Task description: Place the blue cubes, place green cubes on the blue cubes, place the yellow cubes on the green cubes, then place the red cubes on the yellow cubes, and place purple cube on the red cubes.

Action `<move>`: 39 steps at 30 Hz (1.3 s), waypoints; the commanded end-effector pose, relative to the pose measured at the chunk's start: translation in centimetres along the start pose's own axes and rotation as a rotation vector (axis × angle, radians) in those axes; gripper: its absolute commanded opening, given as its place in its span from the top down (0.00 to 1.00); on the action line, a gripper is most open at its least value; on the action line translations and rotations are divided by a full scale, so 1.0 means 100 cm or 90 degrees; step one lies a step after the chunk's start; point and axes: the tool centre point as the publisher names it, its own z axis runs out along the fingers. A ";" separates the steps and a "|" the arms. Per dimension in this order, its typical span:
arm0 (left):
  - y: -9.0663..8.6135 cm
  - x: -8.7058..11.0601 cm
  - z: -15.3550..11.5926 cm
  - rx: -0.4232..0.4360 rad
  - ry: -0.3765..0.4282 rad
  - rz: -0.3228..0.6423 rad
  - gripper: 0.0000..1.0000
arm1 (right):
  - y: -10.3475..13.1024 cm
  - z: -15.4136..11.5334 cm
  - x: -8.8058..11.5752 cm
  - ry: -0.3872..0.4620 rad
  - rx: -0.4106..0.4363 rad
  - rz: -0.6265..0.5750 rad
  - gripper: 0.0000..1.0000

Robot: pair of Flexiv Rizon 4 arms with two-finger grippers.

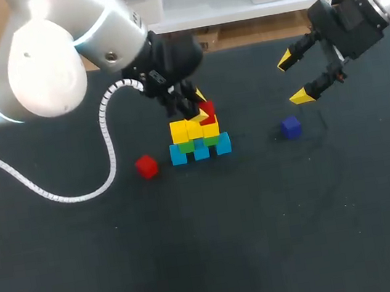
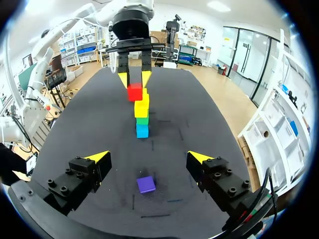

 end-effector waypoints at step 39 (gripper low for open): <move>0.008 0.009 0.006 0.014 0.006 -0.016 1.00 | -0.001 0.001 0.000 -0.001 -0.001 -0.001 0.00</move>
